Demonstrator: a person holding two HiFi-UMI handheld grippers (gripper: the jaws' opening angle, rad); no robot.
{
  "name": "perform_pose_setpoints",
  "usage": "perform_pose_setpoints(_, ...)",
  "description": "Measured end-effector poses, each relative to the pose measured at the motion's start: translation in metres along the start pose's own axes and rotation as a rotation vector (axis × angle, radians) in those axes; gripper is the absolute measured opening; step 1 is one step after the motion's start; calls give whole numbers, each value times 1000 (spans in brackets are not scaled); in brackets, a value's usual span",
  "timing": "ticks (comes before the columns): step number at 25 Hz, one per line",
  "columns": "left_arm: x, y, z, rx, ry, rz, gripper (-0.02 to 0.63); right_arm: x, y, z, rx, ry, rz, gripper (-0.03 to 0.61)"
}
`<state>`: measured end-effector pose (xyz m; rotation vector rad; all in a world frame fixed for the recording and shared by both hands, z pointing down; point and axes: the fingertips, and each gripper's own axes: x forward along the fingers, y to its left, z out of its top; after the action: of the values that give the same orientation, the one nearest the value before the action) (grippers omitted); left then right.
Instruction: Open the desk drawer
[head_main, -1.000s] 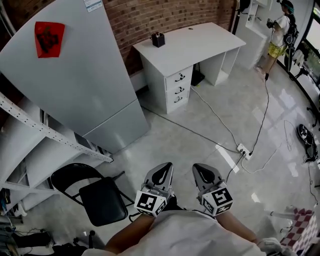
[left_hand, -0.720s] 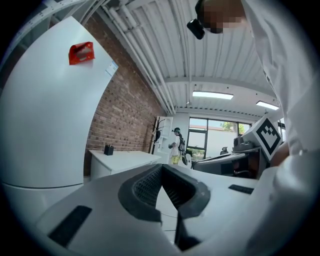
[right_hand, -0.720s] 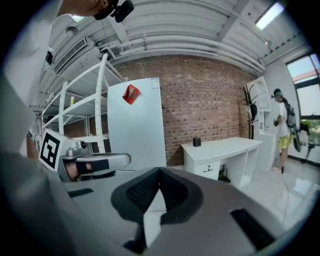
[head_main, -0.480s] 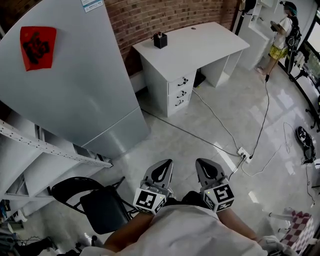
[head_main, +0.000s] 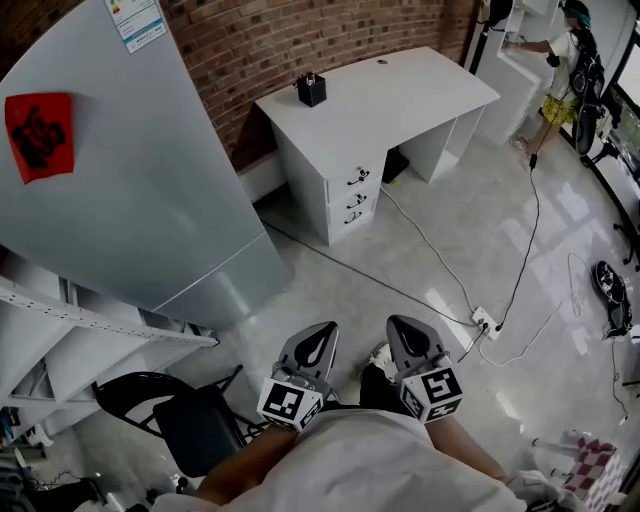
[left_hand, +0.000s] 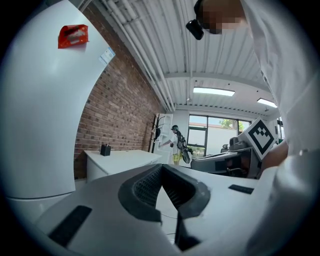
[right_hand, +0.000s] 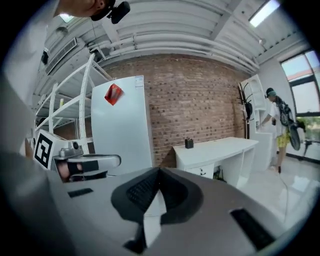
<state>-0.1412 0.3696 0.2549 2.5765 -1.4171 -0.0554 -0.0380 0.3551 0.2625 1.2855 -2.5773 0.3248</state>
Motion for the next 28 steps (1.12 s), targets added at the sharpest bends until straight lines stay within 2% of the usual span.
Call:
perform_pose_setpoints(9, 92, 6, 10, 13, 16, 33, 5, 40, -96, 20, 19, -7, 21, 15)
perform_pose_setpoints(17, 169, 5, 13, 38, 28, 81, 6, 63, -172, 21, 32, 14, 65, 15)
perform_pose_setpoints(23, 208, 5, 9, 33, 50, 118, 6, 71, -214, 21, 45, 6, 78, 15)
perform_pose_setpoints(28, 228, 13, 14, 38, 51, 140, 6, 77, -226, 16, 60, 27, 101, 15)
